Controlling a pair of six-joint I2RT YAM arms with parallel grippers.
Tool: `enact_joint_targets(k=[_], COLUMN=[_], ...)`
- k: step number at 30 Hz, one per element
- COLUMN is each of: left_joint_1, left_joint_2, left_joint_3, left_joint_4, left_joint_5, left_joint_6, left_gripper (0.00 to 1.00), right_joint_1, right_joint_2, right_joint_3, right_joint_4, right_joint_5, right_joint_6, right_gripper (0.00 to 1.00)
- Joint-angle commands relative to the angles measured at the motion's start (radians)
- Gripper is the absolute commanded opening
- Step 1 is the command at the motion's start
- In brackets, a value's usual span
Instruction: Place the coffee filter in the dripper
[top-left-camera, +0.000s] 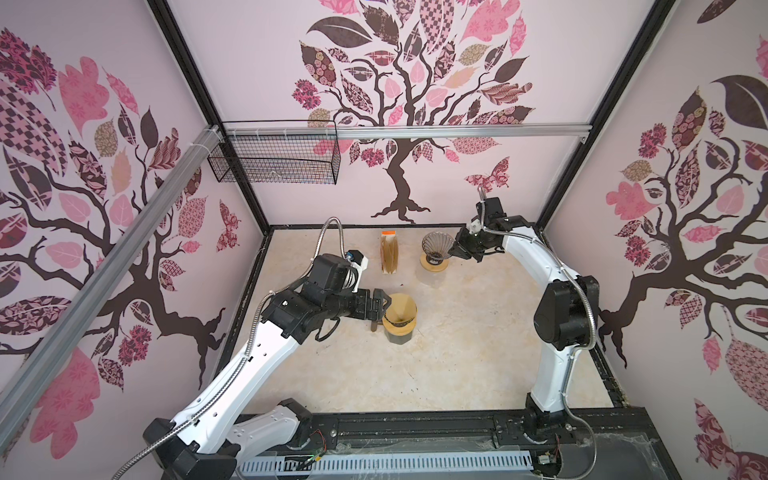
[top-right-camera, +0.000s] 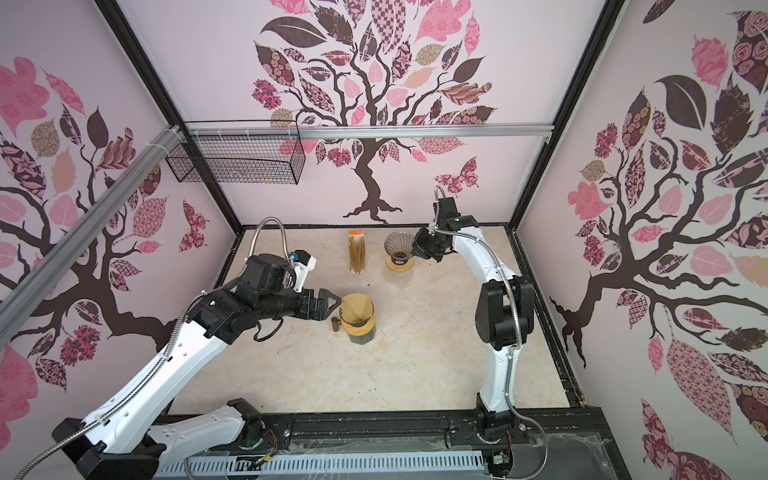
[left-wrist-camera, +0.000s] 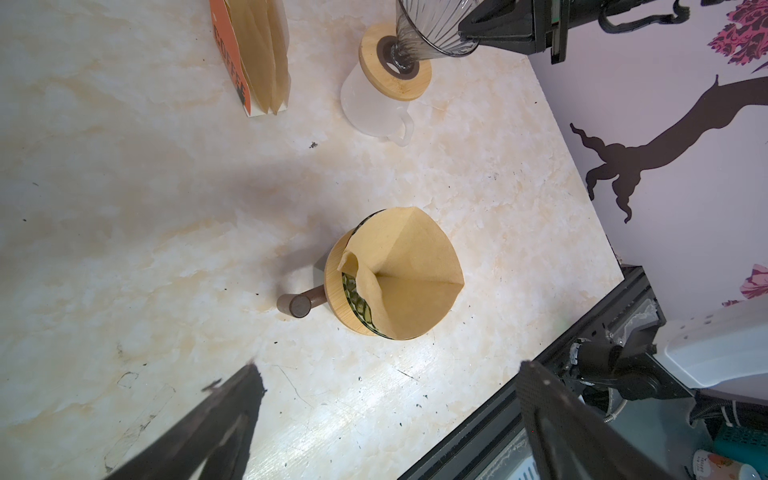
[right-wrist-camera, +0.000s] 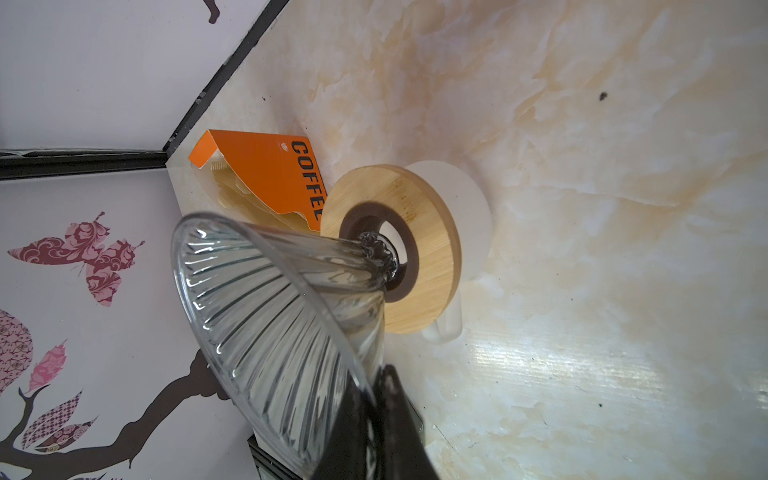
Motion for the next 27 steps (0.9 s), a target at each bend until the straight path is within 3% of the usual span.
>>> enact_joint_targets(k=[1,27], left_joint_1=[0.008,0.036], left_joint_2=[-0.011,0.025], left_joint_3=[-0.002,-0.005], left_joint_4=[0.017,0.07], left_joint_5=[0.009,0.043], left_joint_6=[0.01,-0.013], left_gripper=[0.98,0.98], right_joint_1=[-0.001,0.009], right_joint_2=[0.044,0.144], right_joint_3=[0.047,0.083], right_joint_4=[0.002,-0.18], right_joint_5=[0.0,-0.021], right_joint_6=[-0.01,-0.083], right_gripper=[0.0,0.0])
